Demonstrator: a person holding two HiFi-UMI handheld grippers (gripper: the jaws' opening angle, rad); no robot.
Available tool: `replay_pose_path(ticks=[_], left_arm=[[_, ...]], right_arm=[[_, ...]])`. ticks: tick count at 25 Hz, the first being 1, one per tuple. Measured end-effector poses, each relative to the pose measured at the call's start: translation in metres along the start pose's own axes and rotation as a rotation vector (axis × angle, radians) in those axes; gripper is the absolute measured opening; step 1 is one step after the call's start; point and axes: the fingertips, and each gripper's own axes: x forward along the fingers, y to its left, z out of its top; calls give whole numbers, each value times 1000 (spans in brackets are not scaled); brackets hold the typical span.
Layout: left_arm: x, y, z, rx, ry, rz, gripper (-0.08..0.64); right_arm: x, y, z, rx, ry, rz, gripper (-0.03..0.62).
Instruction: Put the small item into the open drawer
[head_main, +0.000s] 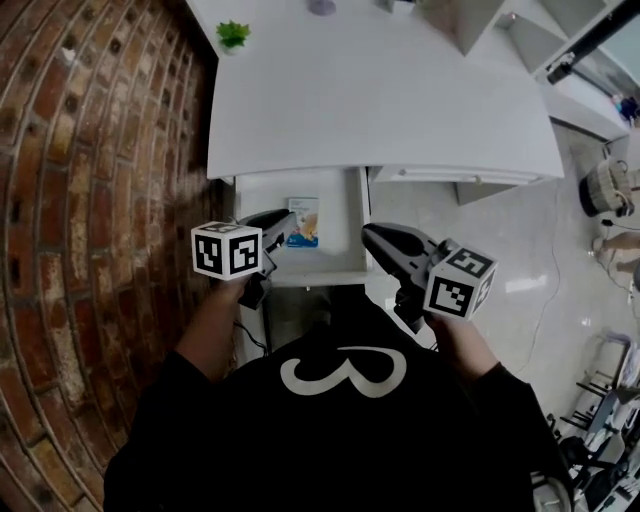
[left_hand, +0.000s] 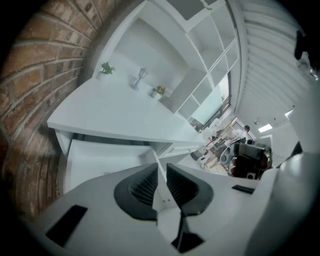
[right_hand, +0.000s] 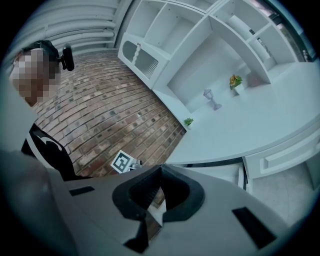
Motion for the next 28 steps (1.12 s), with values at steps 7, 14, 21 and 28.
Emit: replay_pose_path(ticks=[7,14,21,28], left_arm=[[-66,-68,13,47,-136,-85,8],[-129,-126,28,135,-273,-160,5],[-153,-139,23,176,-300,-151,5],[-158,-132,11,159,-299,-142,5]], right_arm=[[-9,44,0,-50,-24,26,9],[-11,84,3,-111,-57,55,9],[-14,98,6,-157,-114,40,9],[-11,96,-2,-154,-115,22,9]])
